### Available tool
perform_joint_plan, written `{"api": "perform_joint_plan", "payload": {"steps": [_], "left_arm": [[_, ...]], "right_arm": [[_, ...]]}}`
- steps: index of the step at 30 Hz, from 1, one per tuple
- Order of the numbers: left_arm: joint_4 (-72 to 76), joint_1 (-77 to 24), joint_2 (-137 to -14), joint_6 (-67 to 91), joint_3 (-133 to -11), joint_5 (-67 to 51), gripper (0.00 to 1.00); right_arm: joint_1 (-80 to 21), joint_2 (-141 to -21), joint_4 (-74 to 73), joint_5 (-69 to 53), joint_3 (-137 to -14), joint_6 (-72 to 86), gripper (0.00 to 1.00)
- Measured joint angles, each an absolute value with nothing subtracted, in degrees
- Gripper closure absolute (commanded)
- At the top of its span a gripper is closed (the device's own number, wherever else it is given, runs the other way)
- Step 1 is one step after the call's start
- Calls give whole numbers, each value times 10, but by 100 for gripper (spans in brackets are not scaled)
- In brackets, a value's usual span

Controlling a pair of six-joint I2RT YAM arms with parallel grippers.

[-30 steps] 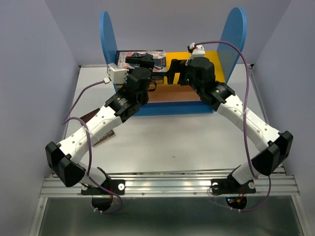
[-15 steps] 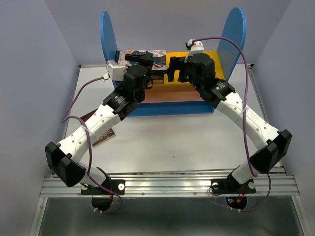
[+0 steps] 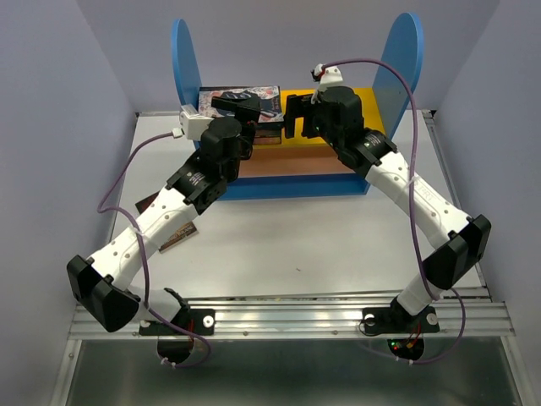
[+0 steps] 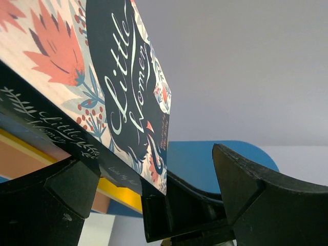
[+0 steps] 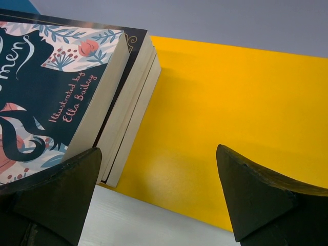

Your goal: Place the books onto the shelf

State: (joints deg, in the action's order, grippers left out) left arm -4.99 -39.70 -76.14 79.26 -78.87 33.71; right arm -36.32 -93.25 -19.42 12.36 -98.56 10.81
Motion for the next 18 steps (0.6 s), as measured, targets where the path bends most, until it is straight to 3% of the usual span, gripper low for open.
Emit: {"api": "perform_joint_plan", "payload": {"steps": [18], "left_arm": [[-97, -350, -761, 695, -775, 201, 1]], "right_arm": [[-356, -935, -203, 94, -999, 96, 0]]}}
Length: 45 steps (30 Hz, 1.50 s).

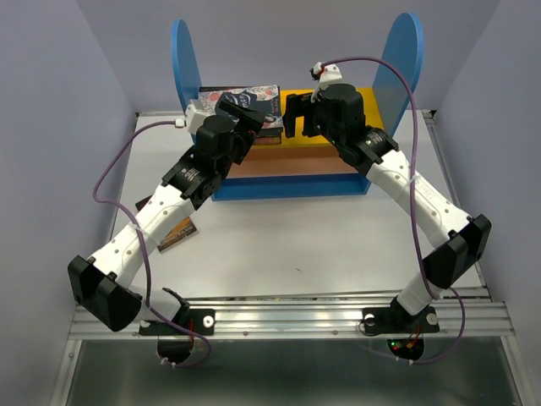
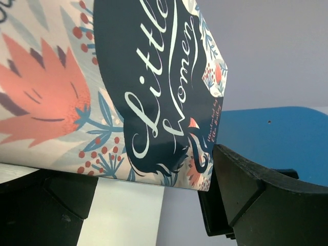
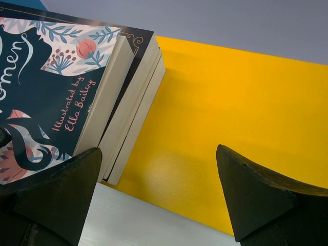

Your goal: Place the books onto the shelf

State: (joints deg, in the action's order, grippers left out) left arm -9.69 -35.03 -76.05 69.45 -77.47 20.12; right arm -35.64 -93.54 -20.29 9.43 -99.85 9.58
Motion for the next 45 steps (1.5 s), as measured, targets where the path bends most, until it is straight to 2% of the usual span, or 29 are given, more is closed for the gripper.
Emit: {"api": "perform_joint_plan", "payload": {"steps": [13, 22, 29, 45], "left_arm": [[-103, -343, -749, 618, -775, 122, 1], [-149, -343, -706, 535, -772, 52, 1], [-181, -341, -639, 473, -765, 62, 1], [-215, -306, -682, 433, -798, 86, 1]], "right_arm": [[-357, -939, -210, 106, -1004, 96, 0], [-361, -928, -207, 194, -981, 107, 0], [-361, -889, -207, 217, -946, 101, 0], [-361, -866, -205, 206, -939, 90, 0]]}}
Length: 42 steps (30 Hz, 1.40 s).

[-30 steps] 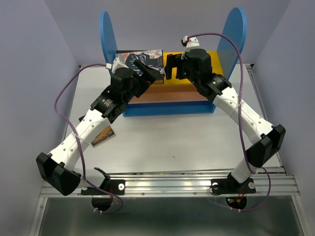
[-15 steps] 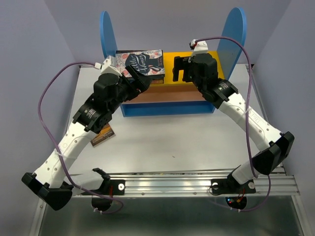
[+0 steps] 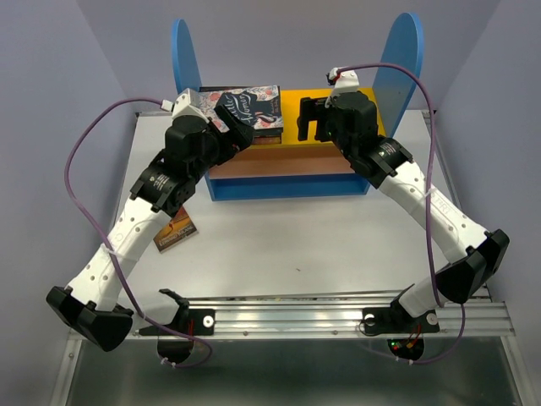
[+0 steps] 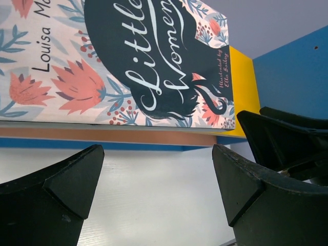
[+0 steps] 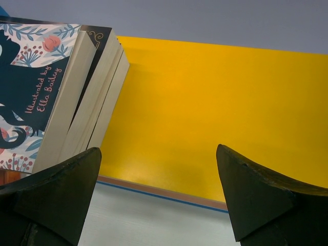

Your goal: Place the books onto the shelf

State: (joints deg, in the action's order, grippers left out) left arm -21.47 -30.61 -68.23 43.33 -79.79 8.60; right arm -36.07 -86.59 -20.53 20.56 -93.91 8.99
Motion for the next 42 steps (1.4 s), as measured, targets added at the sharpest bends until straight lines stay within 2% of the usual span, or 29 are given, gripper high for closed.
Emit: {"api": "perform_joint_plan", "payload": {"steps": [22, 42], "left_arm": [[-202, -255, -699, 420, -817, 25, 1], [-194, -235, -713, 420, -835, -4, 1]], "right_arm": [[-361, -870, -205, 171, -939, 88, 0], [-361, -935, -186, 148, -976, 68, 0]]}}
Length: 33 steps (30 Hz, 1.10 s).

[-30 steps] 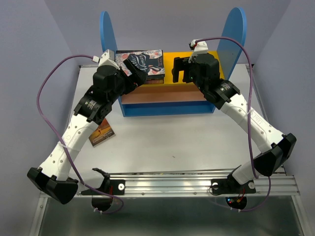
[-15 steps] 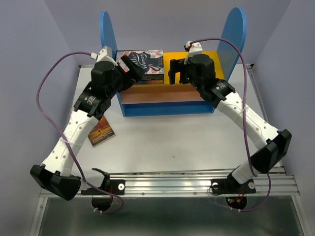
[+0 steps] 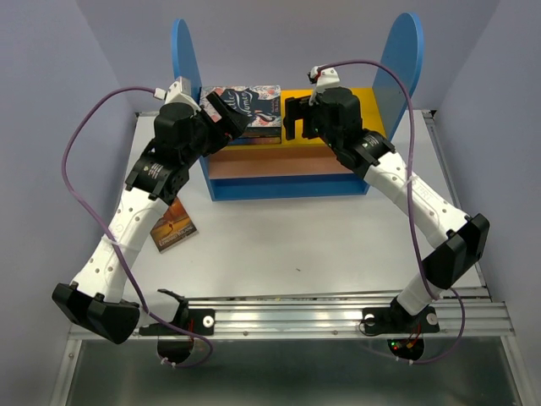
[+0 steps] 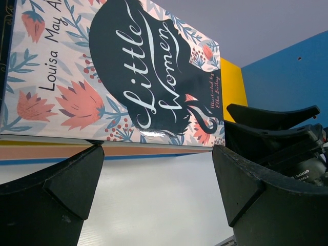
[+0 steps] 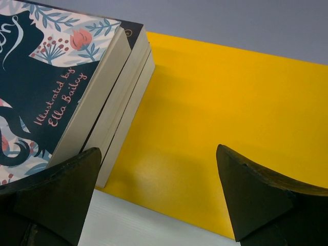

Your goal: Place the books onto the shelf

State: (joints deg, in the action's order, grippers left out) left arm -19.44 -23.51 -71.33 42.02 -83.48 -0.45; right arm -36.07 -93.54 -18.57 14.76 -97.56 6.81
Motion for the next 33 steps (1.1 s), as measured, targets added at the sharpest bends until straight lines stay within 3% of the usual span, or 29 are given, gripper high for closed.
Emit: {"api": "perform_joint_plan", "payload": {"steps": [33], "left_arm": [[-147, -230, -689, 434, -798, -37, 1]], "right_arm": [[-361, -942, -183, 128, -1015, 58, 0]]}}
